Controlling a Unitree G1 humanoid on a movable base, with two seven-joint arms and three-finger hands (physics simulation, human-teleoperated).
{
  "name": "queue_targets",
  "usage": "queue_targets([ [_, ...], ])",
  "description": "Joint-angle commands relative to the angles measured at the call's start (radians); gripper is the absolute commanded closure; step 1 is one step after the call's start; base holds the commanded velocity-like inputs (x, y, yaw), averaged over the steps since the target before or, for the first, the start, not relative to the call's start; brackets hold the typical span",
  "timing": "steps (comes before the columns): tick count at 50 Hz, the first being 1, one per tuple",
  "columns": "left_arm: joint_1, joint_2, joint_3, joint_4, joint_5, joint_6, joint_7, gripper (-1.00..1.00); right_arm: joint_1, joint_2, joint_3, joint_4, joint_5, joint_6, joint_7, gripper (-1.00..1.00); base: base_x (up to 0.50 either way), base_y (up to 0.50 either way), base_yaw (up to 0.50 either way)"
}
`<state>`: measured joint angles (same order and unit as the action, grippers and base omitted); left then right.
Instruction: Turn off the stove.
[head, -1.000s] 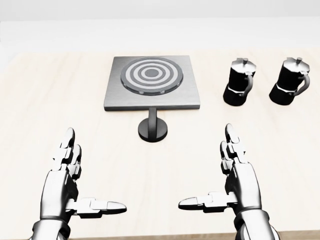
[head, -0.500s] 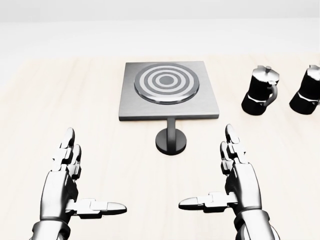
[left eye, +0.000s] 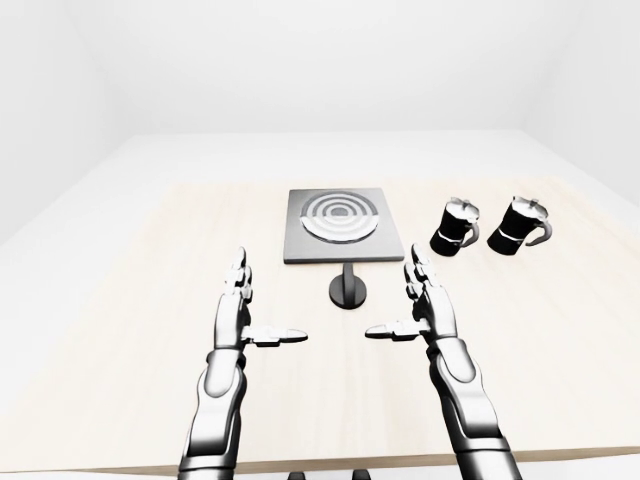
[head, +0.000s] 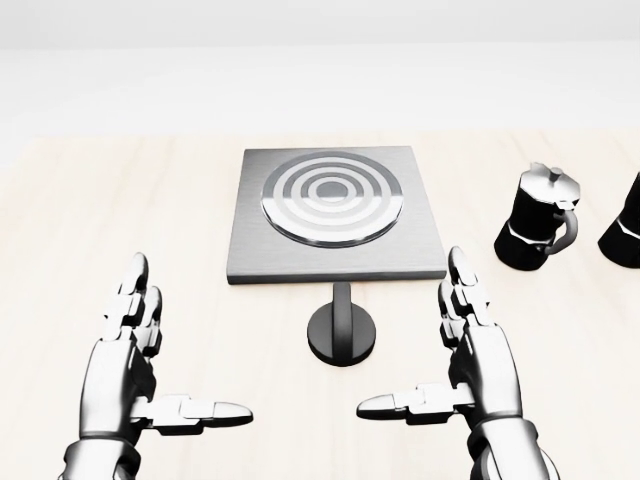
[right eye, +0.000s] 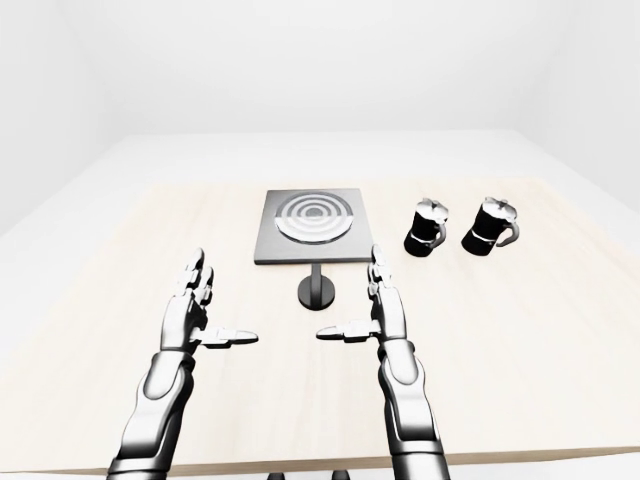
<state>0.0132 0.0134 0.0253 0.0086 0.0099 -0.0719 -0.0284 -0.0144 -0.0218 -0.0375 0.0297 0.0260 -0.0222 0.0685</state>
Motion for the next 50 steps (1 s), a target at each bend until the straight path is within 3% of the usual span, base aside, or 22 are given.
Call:
queue_targets([
  [1,0.003,0.001,0.016,-0.036,-0.033,0.038,-0.003,-1.00,-0.001,0.000,-0.001,0.006,0.002,-0.004,0.001,-1.00,0.45,0.00,0.00],
  [2,-0.003,0.002,0.033,-0.057,-0.071,0.078,-0.008,-1.00,0.003,0.001,0.002,-0.010,0.003,0.000,0.004,-1.00,0.38,0.00,0.00],
  [5,0.002,0.010,0.095,-0.153,-0.134,0.138,0.039,-1.00,0.002,0.002,0.003,-0.011,0.002,0.004,0.001,-1.00,0.19,0.00,0.00],
  [6,0.008,0.017,0.117,-0.157,-0.131,0.118,0.058,-1.00,0.003,0.002,0.002,-0.013,0.001,0.005,-0.001,-1.00,0.00,0.00,0.00],
  [8,0.010,0.026,0.161,-0.177,-0.155,0.124,0.092,-1.00,0.000,0.001,0.000,-0.007,0.004,0.002,-0.001,-1.00,0.00,0.00,0.00],
  [9,0.014,0.030,0.181,-0.182,-0.168,0.110,0.101,-1.00,0.001,0.001,0.000,-0.007,0.005,0.001,-0.001,-1.00,0.00,0.00,0.00],
  [12,0.053,0.039,0.256,-0.231,-0.192,0.119,0.149,-1.00,-0.003,0.000,-0.002,0.004,0.005,-0.004,-0.004,-1.00,0.00,0.00,0.00],
  [13,0.063,0.042,0.280,-0.240,-0.203,0.150,0.164,-1.00,-0.002,0.000,-0.002,0.005,0.004,-0.004,-0.005,-1.00,0.00,0.00,0.00],
  [14,0.067,0.040,0.300,-0.244,-0.215,0.159,0.183,-1.00,-0.003,0.000,-0.002,0.007,0.005,-0.006,-0.005,-1.00,0.00,0.00,0.00],
  [16,0.073,0.037,0.318,-0.237,-0.222,0.159,0.200,-1.00,0.000,0.001,-0.001,-0.004,0.003,0.003,-0.007,-1.00,0.00,0.00,0.00],
  [17,0.124,0.018,0.352,-0.253,-0.192,0.093,0.230,-1.00,-0.003,0.000,-0.004,0.009,0.005,-0.005,-0.008,-1.00,0.00,0.00,0.00],
  [19,0.146,0.000,0.381,-0.261,-0.167,0.046,0.271,-1.00,-0.002,0.000,-0.004,0.006,0.005,-0.004,-0.010,-1.00,0.00,0.00,0.00],
  [22,0.181,-0.018,0.421,-0.285,-0.161,0.021,0.289,-1.00,-0.001,0.000,-0.004,0.005,0.006,-0.004,-0.010,-1.00,0.00,0.00,0.00],
  [24,0.186,-0.013,0.454,-0.310,-0.164,0.067,0.303,-1.00,-0.003,-0.001,-0.004,0.010,0.005,-0.006,-0.010,-1.00,0.00,0.00,0.00],
  [26,0.190,-0.017,0.478,-0.298,-0.165,0.061,0.304,-1.00,-0.001,0.000,-0.003,0.000,0.007,0.001,-0.010,-1.00,0.00,0.00,0.00],
  [28,0.232,-0.033,0.534,-0.286,-0.165,-0.015,0.292,-1.00,0.000,0.000,-0.004,0.001,0.008,-0.006,-0.007,-1.00,0.00,0.00,0.00],
  [33,0.267,-0.057,0.612,-0.281,-0.177,-0.015,0.253,-1.00,0.000,0.000,-0.003,0.002,0.007,-0.008,-0.005,-1.00,0.00,0.00,0.00],
  [34,0.299,-0.055,0.685,-0.267,-0.217,-0.015,0.232,-1.00,0.000,0.000,-0.001,0.004,0.004,-0.011,-0.006,-1.00,0.00,0.00,0.00],
  [35,0.300,-0.057,0.711,-0.252,-0.213,-0.015,0.220,-1.00,0.000,0.000,-0.001,0.004,0.004,-0.012,-0.005,-1.00,0.00,0.00,0.00],
  [40,0.311,-0.058,0.789,-0.179,-0.209,-0.015,0.138,-1.00,-0.001,0.000,0.000,0.007,-0.002,-0.014,-0.007,-1.00,0.00,0.00,0.00],
  [49,0.283,-0.046,0.780,-0.155,-0.205,-0.015,0.131,-1.00,-0.010,-0.002,0.004,0.027,-0.033,0.006,-0.027,-1.00,0.00,0.00,0.00],
  [50,0.277,-0.033,0.774,-0.156,-0.201,-0.011,0.138,-1.00,-0.008,0.008,0.026,-0.008,-0.042,0.049,-0.024,-1.00,0.00,0.00,0.00],
])
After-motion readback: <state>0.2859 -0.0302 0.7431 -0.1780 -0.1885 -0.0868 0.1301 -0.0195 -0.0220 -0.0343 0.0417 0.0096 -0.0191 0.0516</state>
